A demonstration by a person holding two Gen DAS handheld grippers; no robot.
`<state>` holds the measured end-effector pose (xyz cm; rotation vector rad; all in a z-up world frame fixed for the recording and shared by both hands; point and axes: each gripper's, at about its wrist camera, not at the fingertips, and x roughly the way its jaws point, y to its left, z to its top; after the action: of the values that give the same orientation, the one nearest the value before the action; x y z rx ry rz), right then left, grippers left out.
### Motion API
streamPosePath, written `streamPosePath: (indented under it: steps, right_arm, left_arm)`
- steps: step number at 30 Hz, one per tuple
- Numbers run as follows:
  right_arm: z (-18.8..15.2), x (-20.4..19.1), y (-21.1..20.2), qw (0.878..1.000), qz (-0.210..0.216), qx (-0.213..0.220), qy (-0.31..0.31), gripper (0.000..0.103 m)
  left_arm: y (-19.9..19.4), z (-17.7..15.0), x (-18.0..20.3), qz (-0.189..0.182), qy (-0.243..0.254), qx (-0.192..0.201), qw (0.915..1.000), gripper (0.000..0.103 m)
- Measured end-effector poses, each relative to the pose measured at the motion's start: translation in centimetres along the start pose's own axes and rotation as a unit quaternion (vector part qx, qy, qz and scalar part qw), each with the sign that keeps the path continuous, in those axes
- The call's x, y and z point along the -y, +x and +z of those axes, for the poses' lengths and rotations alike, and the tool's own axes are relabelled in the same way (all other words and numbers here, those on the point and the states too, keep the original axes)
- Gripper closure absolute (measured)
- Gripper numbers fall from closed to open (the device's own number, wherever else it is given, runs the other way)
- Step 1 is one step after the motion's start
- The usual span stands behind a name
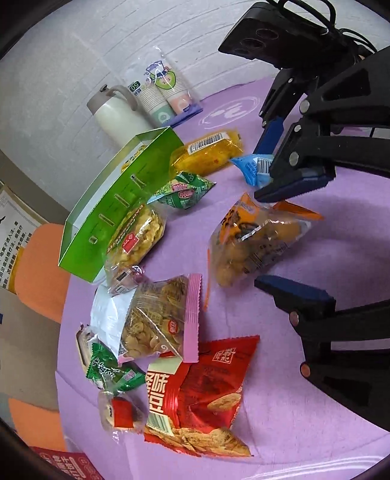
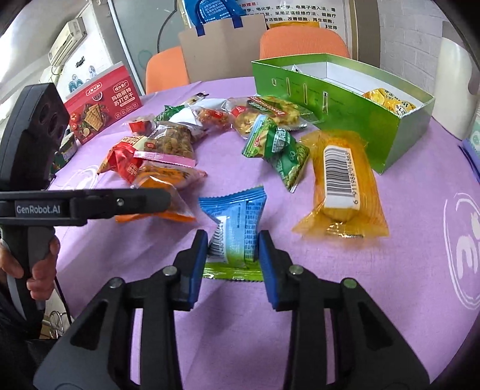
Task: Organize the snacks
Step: 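Grasp the blue-green cake packet with the right tool while the left tool grasps the clear orange-label bag, then carry both snacks into the green box and open both tools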
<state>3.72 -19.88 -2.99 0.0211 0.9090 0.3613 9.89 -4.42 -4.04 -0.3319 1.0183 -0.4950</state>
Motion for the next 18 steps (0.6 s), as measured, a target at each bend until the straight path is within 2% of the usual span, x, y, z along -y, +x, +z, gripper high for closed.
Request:
streamPosePath:
  steps: [2, 9, 12, 13, 18]
  right_arm:
    - [-0.1, -0.2, 0.2, 1.0, -0.001, -0.002, -0.002, 0.06]
    - [0.3, -0.1, 0.4, 1.0, 0.002, -0.001, 0.004, 0.058]
    - [0.4, -0.4, 0.5, 1.0, -0.015, -0.002, -0.012, 0.065]
    - [0.3, -0.5, 0.6, 1.0, -0.018, 0.0, -0.014, 0.065]
    - [0.5, 0.2, -0.4, 1.0, 0.013, 0.014, 0.015, 0.07]
  left_arm:
    - [0.3, 0.3, 0.1, 0.01, -0.005, 0.0, 0.9999, 0.042]
    - [0.3, 0.5, -0.6, 0.0, -0.015, 0.008, 0.9999, 0.042]
    - [0.4, 0.7, -0.8, -0.004, -0.018, 0.014, 0.9997, 0.043]
    - [0.4, 0.7, -0.9, 0.0, -0.019, 0.017, 0.9997, 0.054]
    - [0.2, 0.9, -0.7, -0.008, -0.016, 0.026, 0.9995, 0.077]
